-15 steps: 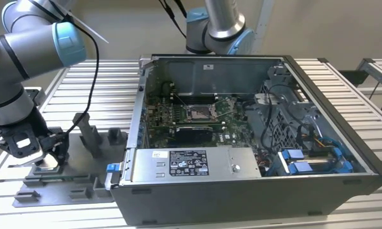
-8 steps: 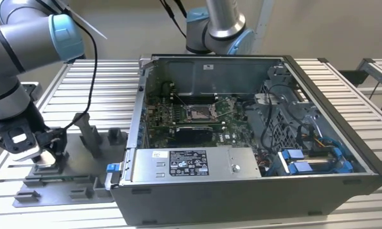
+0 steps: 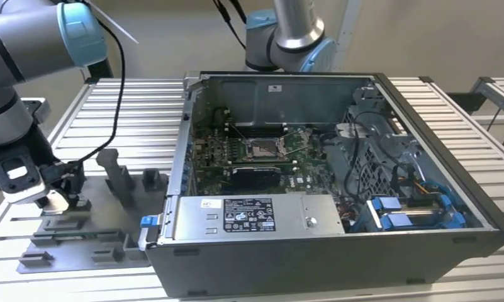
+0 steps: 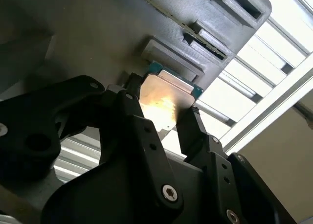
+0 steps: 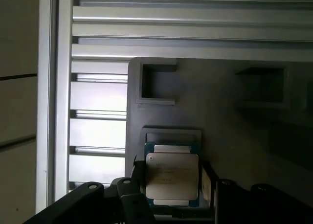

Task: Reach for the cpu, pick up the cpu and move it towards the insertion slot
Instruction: 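Pick up the cpu and move it towards the insertion slot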

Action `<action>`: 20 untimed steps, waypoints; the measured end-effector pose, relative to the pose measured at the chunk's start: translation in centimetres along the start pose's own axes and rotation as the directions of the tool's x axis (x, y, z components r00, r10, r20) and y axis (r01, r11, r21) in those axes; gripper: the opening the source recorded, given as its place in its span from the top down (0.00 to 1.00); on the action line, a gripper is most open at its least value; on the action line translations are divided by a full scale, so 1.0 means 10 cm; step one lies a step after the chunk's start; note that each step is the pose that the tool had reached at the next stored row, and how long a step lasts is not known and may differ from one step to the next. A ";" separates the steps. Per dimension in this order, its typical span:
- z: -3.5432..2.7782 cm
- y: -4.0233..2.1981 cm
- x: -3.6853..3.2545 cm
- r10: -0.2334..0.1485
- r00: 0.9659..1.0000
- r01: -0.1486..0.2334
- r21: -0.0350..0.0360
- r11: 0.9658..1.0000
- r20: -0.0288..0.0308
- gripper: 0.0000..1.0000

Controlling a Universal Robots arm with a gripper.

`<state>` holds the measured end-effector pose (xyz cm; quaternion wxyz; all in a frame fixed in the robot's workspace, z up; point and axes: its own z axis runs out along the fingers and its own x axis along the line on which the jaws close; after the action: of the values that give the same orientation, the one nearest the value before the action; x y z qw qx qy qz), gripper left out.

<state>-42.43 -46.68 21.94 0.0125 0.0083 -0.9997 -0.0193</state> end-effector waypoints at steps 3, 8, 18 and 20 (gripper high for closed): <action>-0.072 0.003 0.002 0.000 1.000 0.000 0.000 1.000 0.000 1.00; -0.182 0.007 0.005 0.000 1.000 0.000 0.000 1.000 0.000 1.00; -0.362 0.014 0.009 0.000 1.000 0.000 0.000 1.000 0.000 1.00; -0.394 0.015 0.010 0.000 1.000 0.000 0.000 1.000 0.000 1.00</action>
<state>-42.43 -46.68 25.88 0.0125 0.0083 -0.9997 -0.0193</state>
